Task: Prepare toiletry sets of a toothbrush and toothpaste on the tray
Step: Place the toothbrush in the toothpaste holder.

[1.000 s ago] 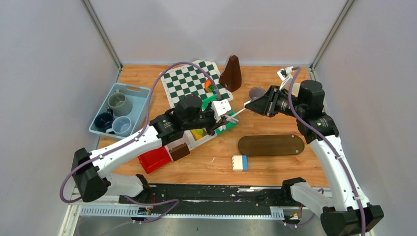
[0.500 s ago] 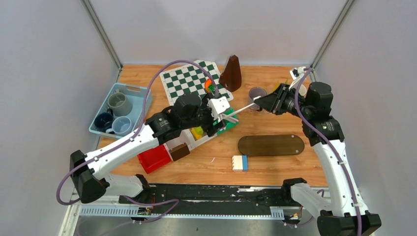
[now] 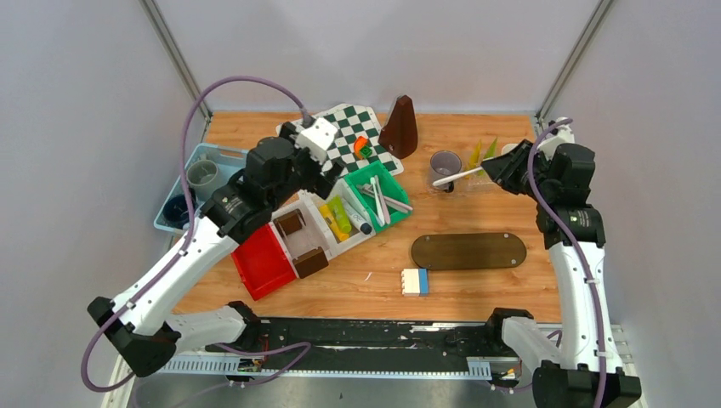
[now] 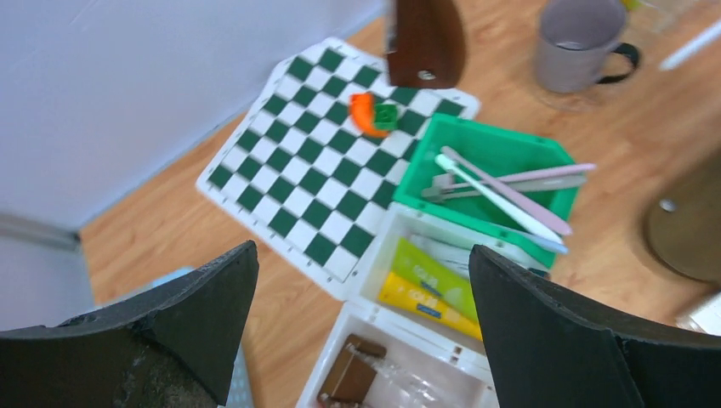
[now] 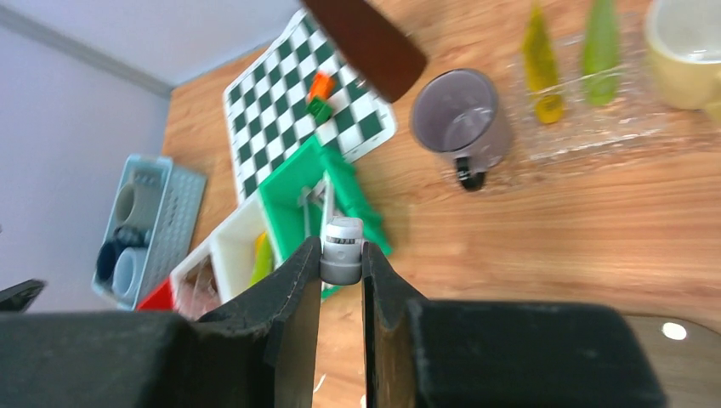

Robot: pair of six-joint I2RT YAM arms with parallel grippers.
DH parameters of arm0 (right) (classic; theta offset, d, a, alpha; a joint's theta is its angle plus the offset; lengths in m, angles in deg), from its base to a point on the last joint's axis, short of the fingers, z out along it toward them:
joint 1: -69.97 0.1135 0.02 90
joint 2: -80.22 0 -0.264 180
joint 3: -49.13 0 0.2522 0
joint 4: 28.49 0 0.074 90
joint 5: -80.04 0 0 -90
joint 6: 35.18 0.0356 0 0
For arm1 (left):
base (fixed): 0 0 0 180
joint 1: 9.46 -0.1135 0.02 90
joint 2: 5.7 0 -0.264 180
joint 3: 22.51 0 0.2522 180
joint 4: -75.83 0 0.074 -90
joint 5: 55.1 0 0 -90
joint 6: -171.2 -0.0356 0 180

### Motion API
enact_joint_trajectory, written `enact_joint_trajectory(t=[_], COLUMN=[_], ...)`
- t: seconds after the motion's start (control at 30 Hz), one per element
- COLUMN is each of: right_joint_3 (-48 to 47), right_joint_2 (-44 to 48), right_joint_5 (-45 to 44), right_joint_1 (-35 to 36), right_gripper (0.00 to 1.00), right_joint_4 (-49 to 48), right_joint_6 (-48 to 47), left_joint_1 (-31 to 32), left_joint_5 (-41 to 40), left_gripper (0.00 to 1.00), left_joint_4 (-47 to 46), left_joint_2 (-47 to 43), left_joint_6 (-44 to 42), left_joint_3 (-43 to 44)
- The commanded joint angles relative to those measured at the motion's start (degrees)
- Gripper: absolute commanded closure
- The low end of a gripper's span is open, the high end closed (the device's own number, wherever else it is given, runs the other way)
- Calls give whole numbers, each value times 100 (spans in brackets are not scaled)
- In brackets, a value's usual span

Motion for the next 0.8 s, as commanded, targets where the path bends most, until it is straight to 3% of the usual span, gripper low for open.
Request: enact_joint_trajectory(t=[0.0,0.27,0.53,0.77], right_joint_3=[-108,-294,-164,20], right_joint_2=[-105,-589,-941,-1104], right_joint_5=[-596,-1179,-1398,-1059], right_joint_1=[-428,-1114,-1732,-2206], right_gripper=[100,100,100,100], right_joint_4=[-83,-180,-475,-1059], right_joint_6=[124,102,194,544], left_joint_1=[-768,-1510,-1565,-1565], left_joint_5=[-439,-559,-1761,-2038], left_gripper=[0,0,0,0], left_joint_4=[-1,-352,-835,-1101], left_joint_2=[-329,-785,-1240,-1394], left_joint_6=[681,926,468,324], left_joint_3=[-165,-760,-1332,-1508])
